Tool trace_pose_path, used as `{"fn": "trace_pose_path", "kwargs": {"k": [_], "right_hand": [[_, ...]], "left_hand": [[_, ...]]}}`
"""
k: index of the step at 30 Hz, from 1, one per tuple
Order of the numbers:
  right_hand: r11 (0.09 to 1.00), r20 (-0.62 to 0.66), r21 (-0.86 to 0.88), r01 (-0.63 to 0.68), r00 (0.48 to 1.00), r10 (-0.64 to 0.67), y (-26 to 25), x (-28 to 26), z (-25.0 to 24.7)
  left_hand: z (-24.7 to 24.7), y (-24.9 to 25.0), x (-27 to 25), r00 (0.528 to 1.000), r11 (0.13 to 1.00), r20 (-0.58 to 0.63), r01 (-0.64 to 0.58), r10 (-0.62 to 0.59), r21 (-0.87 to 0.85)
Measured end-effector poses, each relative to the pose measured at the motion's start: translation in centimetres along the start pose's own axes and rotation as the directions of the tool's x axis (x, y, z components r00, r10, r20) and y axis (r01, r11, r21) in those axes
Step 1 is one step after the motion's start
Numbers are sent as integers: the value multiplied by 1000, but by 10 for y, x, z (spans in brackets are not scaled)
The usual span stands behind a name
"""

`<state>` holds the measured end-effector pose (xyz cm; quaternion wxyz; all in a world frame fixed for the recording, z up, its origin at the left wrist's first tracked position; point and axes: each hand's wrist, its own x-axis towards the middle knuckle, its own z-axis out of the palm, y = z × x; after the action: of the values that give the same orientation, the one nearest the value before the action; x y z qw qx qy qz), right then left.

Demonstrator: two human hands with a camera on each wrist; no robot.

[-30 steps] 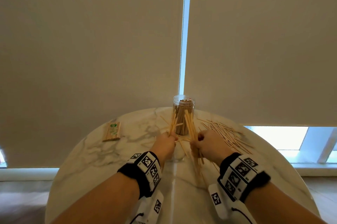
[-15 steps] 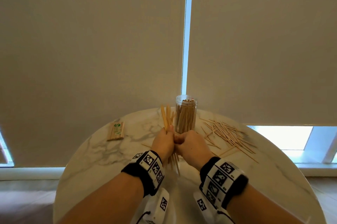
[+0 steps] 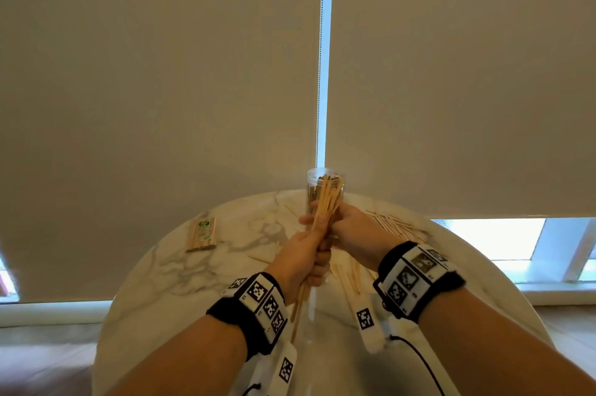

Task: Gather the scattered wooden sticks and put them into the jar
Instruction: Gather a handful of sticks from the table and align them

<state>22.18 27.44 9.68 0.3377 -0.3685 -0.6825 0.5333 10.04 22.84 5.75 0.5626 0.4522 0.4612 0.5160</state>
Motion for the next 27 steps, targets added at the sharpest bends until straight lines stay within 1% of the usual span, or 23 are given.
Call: {"fn": "trace_pose_path", "kwargs": {"k": [2,4,6,7,8,9,10,12,13,14,15,16,18,19,21,22,24,25,27], "right_hand": [[998,63,61,-27,998,24,-3,-7,0],[1000,70,29,-4,998,2,-2,-8,-3],[993,43,-107,51,998,-46,-1,-7,-7],[970,15,-228,82,997,-80,-2,-7,-9],[926,-11,-364,102,993,-114,-3,-8,-11],[868,-48,-487,94,990,-134,-3,-8,-14],[821,-100,-567,69,983,-152,-4,-9,-18],[755,-210,-656,-11,963,-168,-6,-12,-23],[748,-247,-663,-39,954,-169,-6,-13,-25],[763,-268,-645,-53,950,-161,-5,-12,-27],[811,-279,-584,-44,948,-150,-4,-11,-29],[873,-273,-488,-26,954,-124,-5,-13,-28],[970,-198,-244,8,979,-58,-9,-17,-23],[984,-166,-178,19,985,-49,-9,-18,-20],[980,-160,-187,72,982,-102,-10,-19,-14],[970,-174,-224,95,975,-136,-9,-16,-13],[934,-196,-344,100,965,-176,-11,-14,-14],[921,-205,-376,100,960,-189,-13,-13,-15],[924,-268,-358,134,933,-239,-23,-11,-15]], "left_hand": [[0,3,-2,1000,1000,6,18,-18,-23],[-2,4,-2,1000,999,-11,14,-14,-29],[-3,5,-2,1000,1000,-25,-18,17,-9],[-4,5,-3,999,999,-24,-41,42,6],[-4,4,-3,997,998,-23,-67,67,19],[-3,3,-3,995,995,-24,-92,92,31],[-3,2,-3,993,992,-30,-116,117,51],[-2,-1,-1,982,981,-63,-172,177,89],[-2,-3,1,974,975,-98,-197,206,102],[-2,-3,2,963,971,-141,-215,229,109],[-3,-4,4,952,967,-180,-229,246,109],[-4,-4,5,946,965,-198,-240,257,108],[-2,-3,5,949,960,-167,-249,268,125],[1,-3,4,954,960,-133,-255,269,116],[6,-3,1,954,960,-113,-270,278,79],[9,-3,0,951,960,-136,-271,279,71],[9,-4,-2,944,963,-191,-256,268,86],[8,-5,-2,945,963,-193,-248,264,105],[8,-5,-6,954,953,-139,-237,265,187]]}}
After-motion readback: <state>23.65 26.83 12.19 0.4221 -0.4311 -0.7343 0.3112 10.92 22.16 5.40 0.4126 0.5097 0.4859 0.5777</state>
